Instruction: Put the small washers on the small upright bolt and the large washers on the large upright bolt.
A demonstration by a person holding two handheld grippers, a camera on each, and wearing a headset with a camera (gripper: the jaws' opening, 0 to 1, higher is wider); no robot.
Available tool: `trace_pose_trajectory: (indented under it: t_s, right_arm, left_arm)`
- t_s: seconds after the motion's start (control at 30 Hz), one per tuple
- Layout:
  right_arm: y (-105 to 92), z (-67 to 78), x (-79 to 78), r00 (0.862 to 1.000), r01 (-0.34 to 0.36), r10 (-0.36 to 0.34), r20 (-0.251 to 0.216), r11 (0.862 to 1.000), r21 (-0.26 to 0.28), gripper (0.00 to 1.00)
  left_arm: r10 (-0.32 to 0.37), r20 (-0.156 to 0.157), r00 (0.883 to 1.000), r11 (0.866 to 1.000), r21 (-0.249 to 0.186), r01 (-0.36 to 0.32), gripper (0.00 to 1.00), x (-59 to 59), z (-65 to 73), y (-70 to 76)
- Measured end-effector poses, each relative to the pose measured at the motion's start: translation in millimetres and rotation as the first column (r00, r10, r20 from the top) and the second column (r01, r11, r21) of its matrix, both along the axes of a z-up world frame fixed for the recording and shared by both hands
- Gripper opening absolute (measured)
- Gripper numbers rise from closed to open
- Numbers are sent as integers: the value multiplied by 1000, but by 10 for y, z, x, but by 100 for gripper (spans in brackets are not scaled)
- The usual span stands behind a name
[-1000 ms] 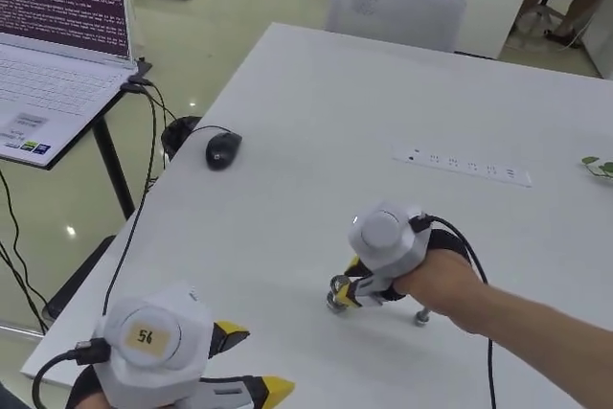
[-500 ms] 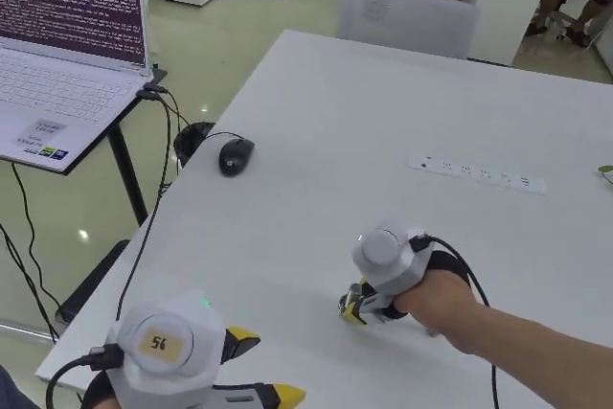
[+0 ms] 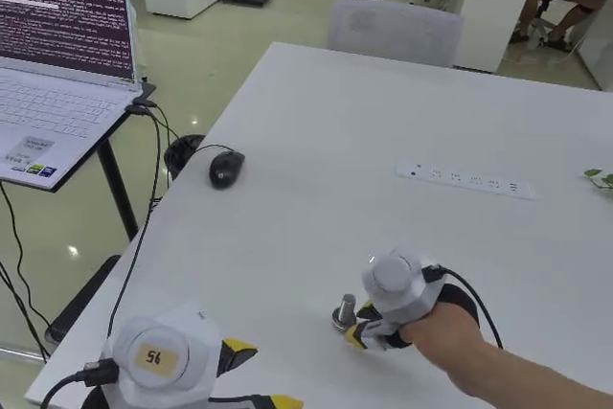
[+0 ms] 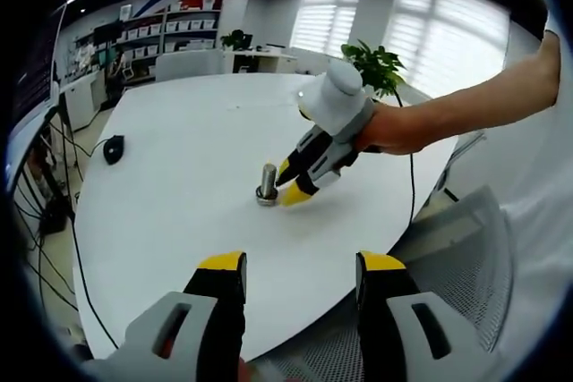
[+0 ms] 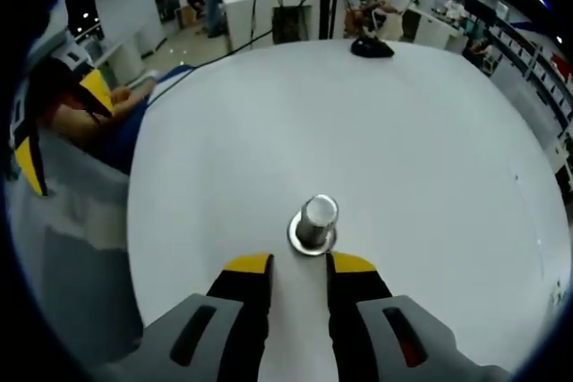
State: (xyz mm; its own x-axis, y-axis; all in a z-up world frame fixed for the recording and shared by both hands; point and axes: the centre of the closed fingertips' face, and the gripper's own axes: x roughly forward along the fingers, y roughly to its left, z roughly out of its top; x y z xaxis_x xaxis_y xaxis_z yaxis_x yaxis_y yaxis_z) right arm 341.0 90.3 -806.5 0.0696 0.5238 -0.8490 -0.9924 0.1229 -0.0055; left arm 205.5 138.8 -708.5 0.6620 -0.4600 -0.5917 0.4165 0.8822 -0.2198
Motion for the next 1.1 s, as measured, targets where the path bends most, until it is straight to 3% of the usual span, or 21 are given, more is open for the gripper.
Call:
trace_pose_trajectory:
  t_s: [0.33,0.53,0.6,0.7,0.77,0.8,0.83,0.9,1.0,1.1]
  right_arm:
    - [-312,-23,-313,998,51,-49,-27,997,66,28]
    - [-567,16,-465,994,106,-102,-34,986,130,34]
    - [-690,22,-492,984,176,-170,-52,973,150,35]
    - [-852,27,-540,975,221,-214,-63,961,168,38]
    - [-969,84,-488,959,281,-279,-38,935,215,43]
    - [-1021,134,-492,946,323,-318,-61,912,253,46]
    - [-1067,157,-497,938,345,-338,-72,902,261,47]
    - [-1180,183,-492,935,351,-353,-43,899,261,49]
    - [-1268,196,-514,925,376,-377,-49,887,268,53]
    - [-1346,185,-507,908,412,-415,-53,867,280,55]
  left_arm:
    - [-33,-5,999,999,-5,33,48,61,-62,-99]
    - [-43,-8,999,999,-6,43,48,83,-101,-122]
    - [-44,-8,999,999,-6,44,48,92,-118,-118]
    - [-46,-10,999,999,-1,46,48,92,-128,-110]
    - [-47,-10,999,999,-1,47,48,94,-133,-99]
    - [-48,-10,999,999,3,48,48,95,-139,-90]
    - [-49,-11,999,999,4,49,48,94,-143,-85]
    - [-53,-13,999,999,8,53,48,93,-149,-78]
    - [-59,-14,998,998,12,60,48,107,-164,-77]
    - [-59,-9,998,998,6,59,48,143,-165,-95]
